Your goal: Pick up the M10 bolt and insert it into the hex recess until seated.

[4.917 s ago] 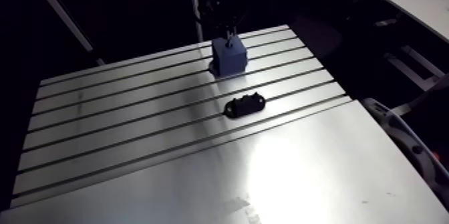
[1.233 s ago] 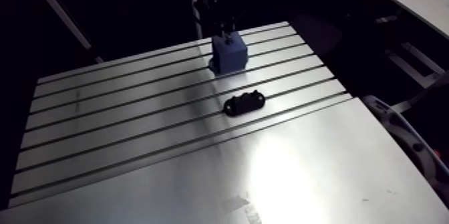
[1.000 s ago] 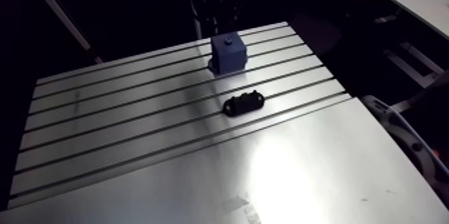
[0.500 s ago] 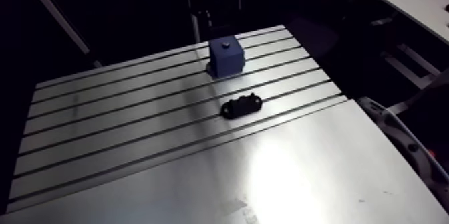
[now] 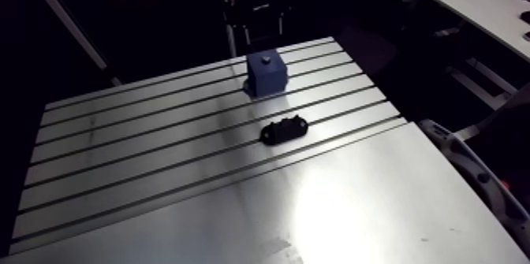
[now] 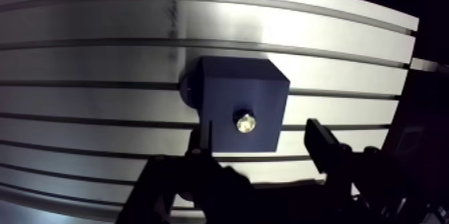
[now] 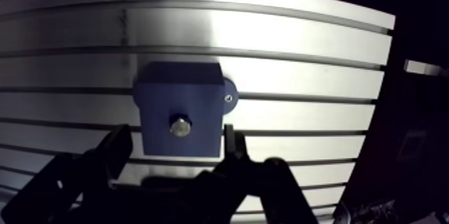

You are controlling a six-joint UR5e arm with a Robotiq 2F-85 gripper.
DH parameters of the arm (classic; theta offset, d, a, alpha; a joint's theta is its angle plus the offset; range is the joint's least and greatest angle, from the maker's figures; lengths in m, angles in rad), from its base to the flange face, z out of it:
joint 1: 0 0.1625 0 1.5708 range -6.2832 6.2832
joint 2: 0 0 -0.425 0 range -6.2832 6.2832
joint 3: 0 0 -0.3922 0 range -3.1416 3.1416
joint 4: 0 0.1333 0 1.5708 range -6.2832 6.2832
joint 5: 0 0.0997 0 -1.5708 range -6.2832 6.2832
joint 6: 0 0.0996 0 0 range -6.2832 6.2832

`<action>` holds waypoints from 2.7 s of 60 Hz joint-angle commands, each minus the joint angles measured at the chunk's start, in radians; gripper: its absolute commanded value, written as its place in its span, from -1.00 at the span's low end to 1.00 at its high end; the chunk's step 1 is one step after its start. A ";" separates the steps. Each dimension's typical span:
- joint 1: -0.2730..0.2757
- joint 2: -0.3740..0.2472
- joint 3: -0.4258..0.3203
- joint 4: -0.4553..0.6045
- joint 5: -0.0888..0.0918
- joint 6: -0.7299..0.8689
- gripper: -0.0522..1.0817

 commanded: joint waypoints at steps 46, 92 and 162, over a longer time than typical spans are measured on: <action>-0.018 0.008 0.041 -0.018 0.021 0.102 0.07; -0.022 0.010 0.050 -0.047 0.037 0.089 0.09; -0.023 0.013 0.069 -0.050 0.030 0.086 0.14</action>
